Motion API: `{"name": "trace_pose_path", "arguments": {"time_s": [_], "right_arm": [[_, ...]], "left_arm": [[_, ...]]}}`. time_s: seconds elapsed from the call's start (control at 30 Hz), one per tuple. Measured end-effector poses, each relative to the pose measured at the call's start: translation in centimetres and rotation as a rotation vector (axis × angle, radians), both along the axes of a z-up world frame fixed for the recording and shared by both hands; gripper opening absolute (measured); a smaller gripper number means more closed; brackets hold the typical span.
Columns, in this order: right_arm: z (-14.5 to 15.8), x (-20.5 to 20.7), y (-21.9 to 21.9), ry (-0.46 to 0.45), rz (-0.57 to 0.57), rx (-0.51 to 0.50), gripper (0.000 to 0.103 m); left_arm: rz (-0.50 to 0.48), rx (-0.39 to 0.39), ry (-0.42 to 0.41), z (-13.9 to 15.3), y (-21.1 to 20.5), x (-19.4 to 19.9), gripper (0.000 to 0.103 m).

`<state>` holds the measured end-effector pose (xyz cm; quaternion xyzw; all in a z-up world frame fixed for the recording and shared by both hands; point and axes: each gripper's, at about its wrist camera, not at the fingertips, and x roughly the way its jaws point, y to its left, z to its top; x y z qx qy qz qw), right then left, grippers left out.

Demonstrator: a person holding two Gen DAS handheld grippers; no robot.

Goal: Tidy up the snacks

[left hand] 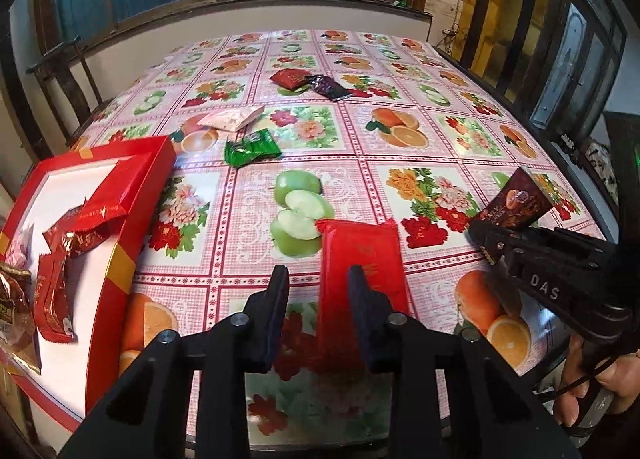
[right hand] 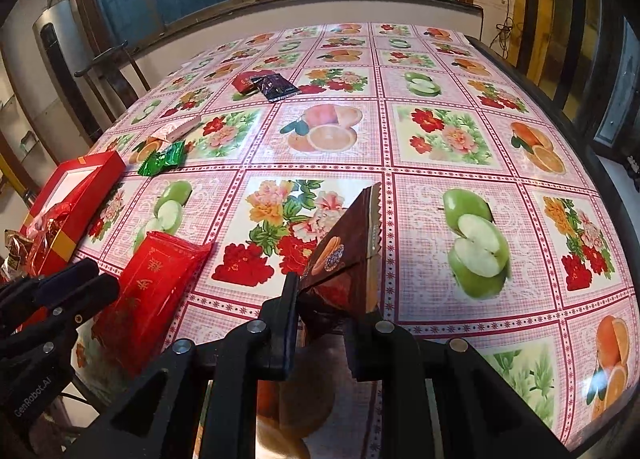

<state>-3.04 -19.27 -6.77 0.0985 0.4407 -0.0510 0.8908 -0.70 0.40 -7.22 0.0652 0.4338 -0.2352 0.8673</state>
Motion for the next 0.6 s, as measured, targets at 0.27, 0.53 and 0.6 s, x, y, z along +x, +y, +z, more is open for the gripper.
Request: {"name": "trace_pose_path", "arguments": {"time_s": [0.27, 0.53, 0.6], "right_arm": [[-0.4, -0.3, -2.1, 0.002, -0.061, -0.002, 0.02], [-0.7, -1.2, -2.7, -0.008, -0.046, -0.002, 0.02], [-0.7, -1.3, -3.0, -0.012, -0.045, 0.004, 0.02]], "left_arm": [[0.0, -0.011, -0.045, 1.4, -0.1, -0.5, 0.076], [-0.034, 0.068, 0.024, -0.7, -3.8, -0.6, 0.088], [-0.028, 0.087, 0.026, -1.2, -4.0, -0.5, 0.088]]}}
